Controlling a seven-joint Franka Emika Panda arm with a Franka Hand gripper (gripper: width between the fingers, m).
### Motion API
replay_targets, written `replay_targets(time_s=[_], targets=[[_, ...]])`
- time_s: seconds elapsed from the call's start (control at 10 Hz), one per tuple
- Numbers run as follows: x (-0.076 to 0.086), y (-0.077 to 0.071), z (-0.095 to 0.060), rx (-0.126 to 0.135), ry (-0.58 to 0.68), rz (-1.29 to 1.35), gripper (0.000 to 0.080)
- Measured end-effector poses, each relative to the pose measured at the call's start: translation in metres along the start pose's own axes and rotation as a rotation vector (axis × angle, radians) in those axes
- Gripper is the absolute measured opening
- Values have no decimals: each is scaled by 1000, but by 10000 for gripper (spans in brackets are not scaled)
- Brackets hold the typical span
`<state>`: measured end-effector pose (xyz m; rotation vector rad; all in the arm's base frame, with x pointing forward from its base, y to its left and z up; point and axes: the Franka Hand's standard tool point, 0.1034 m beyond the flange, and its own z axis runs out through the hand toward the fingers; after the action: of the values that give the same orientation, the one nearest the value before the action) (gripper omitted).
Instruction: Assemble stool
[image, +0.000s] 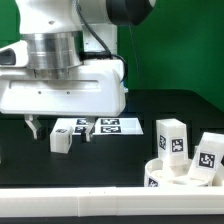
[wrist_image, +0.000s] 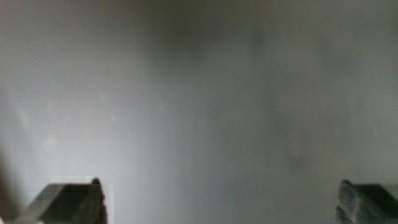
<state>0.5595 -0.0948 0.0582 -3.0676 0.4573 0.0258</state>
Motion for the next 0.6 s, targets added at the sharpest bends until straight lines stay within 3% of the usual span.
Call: replay_targets(time_s=[0.2, 0.6], targets=[[-9, 6, 8, -6, -29, -83, 649], [-9, 5, 8, -13, -29, -86, 649]])
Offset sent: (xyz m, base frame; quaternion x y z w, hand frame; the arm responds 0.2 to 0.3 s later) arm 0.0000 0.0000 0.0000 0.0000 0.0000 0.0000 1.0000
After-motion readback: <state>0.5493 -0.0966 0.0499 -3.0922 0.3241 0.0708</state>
